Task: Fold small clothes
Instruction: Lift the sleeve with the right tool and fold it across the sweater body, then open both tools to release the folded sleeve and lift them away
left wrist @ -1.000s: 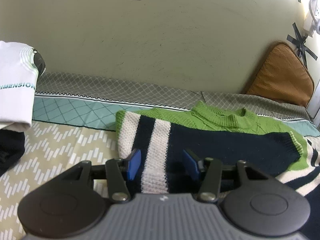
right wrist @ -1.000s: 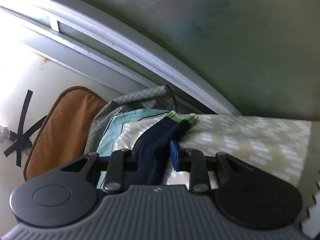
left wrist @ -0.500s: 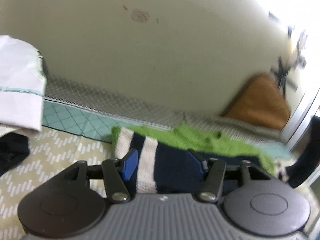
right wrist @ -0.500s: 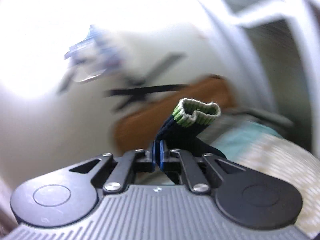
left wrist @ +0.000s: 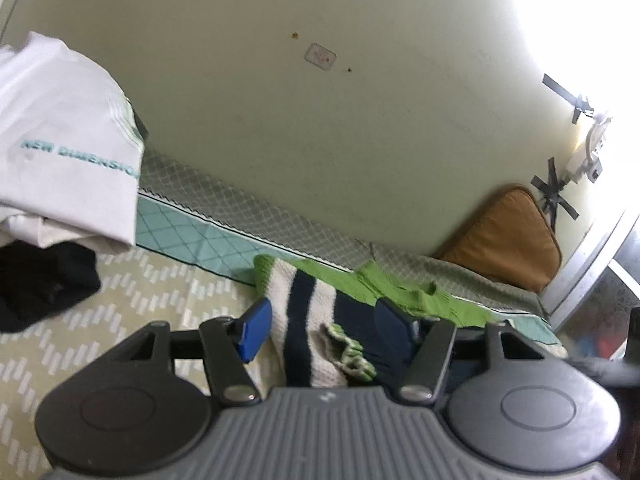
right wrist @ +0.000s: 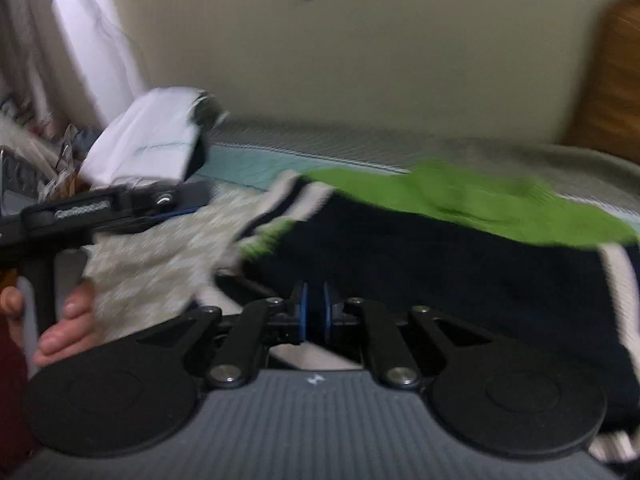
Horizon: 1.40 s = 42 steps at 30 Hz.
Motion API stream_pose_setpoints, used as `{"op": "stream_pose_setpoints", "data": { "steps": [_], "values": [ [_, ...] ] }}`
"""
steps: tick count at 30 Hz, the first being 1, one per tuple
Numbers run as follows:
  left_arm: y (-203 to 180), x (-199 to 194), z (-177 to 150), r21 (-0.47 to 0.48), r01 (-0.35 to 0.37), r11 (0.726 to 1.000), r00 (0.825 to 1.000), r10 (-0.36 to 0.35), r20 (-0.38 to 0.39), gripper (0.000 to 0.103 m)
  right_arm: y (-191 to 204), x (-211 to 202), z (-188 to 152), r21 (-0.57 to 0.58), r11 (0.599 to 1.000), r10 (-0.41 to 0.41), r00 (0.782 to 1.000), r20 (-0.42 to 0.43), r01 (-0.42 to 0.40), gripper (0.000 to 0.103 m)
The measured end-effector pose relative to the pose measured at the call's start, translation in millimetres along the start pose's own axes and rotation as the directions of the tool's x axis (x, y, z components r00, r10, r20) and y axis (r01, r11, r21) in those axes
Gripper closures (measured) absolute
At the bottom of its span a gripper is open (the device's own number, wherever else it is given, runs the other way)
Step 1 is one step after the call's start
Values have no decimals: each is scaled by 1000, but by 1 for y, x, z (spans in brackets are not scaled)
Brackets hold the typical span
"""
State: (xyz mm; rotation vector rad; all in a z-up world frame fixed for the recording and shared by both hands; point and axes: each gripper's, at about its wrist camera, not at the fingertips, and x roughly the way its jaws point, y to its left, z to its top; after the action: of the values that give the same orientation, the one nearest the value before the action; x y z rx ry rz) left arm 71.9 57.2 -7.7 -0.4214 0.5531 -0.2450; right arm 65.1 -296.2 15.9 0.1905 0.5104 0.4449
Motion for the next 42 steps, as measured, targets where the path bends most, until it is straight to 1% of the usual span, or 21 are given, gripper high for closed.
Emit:
{"op": "stream_pose_setpoints", "data": {
  "steps": [2,4,6,7,9,10,11,12,13,14,16,19,20,22,24,26,27,30,33,37,42],
  "values": [
    [-3,6,0,3,16,1000,1000,-16,-13,45,-48,-37,4,183,982,-72,990,118,50,89],
    [-10,14,-1,15,25,1000,999,-24,-31,45,-85,-65,3,288,944,-214,963,165,160,80],
    [-17,20,-3,26,18,1000,998,-16,-52,45,-114,-75,1,350,897,-337,930,146,270,72],
    [-20,25,-4,31,2,1000,998,0,-65,45,-129,-78,-3,370,883,-358,924,131,290,71],
    [-24,34,-7,40,-17,999,996,20,-89,49,-150,-72,-10,403,865,-361,928,90,298,66],
    [-26,40,-9,44,-25,999,994,29,-107,56,-158,-68,-14,424,860,-345,936,70,284,63],
    [-27,43,-11,47,-28,998,992,34,-124,79,-165,-65,-19,443,856,-321,946,53,266,60],
    [-29,46,-14,58,-28,998,988,36,-148,92,-167,-58,-23,451,856,-303,952,39,253,62],
    [-32,48,-18,81,-44,996,986,56,-159,96,-165,-52,-20,439,859,-310,950,38,263,69],
    [-35,46,-22,110,-66,992,985,82,-149,97,-157,-42,-16,413,862,-339,940,40,294,94],
    [-44,44,-31,195,-109,975,981,137,-137,97,-153,-39,-13,388,848,-414,909,56,362,93],
    [-55,42,-40,275,-159,948,975,195,-109,97,-152,-34,-14,355,843,-454,889,65,405,92],
    [-58,43,-42,300,-174,938,972,213,-100,95,-150,-35,-11,337,844,-462,885,63,417,87],
    [-61,38,-43,323,-189,927,968,231,-97,91,-152,-44,-10,344,849,-448,892,65,401,82],
    [-61,28,-41,326,-190,926,967,235,-103,83,-160,-57,-13,370,863,-401,912,88,344,81],
    [-58,8,-38,319,-165,933,972,208,-109,71,-156,-73,-22,362,884,-349,933,88,296,77],
    [-56,-3,-37,318,-154,936,974,198,-112,69,-151,-83,-29,349,895,-326,942,82,279,75],
    [-49,-41,-45,338,-119,934,975,174,-136,69,-140,-109,-55,310,920,-268,962,57,238,75],
    [-46,-77,-64,353,-77,932,970,152,-191,69,-132,-132,-86,302,935,-205,978,29,187,75],
    [-45,-120,-98,344,-30,938,957,127,-262,68,-113,-162,-131,255,954,-164,986,6,157,75],
    [-51,-170,-135,323,-37,946,948,136,-288,60,-105,-198,-179,282,955,-104,994,25,93,75]
  ]
}}
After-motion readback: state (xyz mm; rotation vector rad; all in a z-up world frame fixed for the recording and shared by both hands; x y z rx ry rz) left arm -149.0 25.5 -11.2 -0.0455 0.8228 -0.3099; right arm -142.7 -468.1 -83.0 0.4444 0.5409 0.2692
